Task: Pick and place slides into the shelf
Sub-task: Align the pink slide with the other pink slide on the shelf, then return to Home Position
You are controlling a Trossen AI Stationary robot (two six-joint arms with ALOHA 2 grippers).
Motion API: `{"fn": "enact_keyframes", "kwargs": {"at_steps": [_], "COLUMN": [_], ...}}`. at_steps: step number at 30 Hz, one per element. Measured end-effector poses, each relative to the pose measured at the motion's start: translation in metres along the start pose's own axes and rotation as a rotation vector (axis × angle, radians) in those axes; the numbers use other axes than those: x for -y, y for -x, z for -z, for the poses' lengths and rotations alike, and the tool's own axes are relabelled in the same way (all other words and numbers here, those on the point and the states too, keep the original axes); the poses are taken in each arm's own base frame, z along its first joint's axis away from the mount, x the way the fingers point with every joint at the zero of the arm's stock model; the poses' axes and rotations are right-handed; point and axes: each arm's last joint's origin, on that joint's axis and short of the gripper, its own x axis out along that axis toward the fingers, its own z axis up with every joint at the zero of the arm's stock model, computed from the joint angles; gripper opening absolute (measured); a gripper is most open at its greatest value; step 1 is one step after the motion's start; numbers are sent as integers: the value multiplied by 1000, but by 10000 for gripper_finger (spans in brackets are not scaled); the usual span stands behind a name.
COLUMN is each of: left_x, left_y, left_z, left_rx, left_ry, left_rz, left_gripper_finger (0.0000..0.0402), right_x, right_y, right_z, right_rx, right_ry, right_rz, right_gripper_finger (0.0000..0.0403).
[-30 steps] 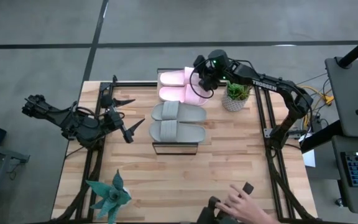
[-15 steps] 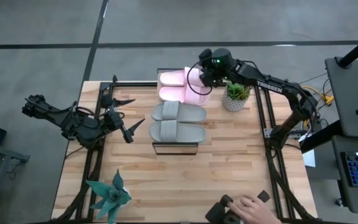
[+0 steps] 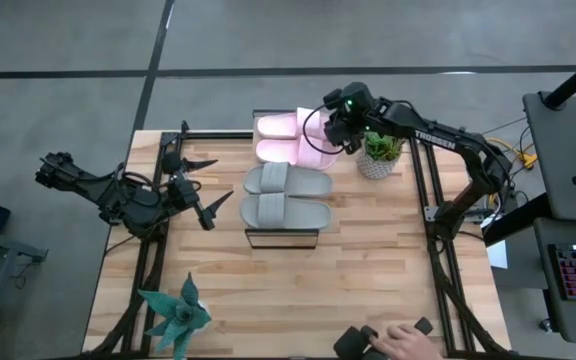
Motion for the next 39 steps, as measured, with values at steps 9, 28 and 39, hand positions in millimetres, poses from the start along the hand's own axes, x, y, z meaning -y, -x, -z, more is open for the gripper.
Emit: {"fn": "enact_keyframes", "kwargs": {"at_steps": [9,28,39], "left_x": [0,1,1], "left_y": [0,0,-1], "left_z": [0,0,0], "left_rx": [0,-1,-2], "left_ry": [1,1,0], "left_rz": [0,0,1], "left_gripper_finger": [361,361,361], "right_x": [-6,-1,-2], "right_y": [-3,-8,-7], "right_z": [1,2,3], "right_rx": [12,19,-30], "right_ry": [-14,-6,-44], "right_rz": [-31,66,63], "right_gripper_finger": [9,9,9]}}
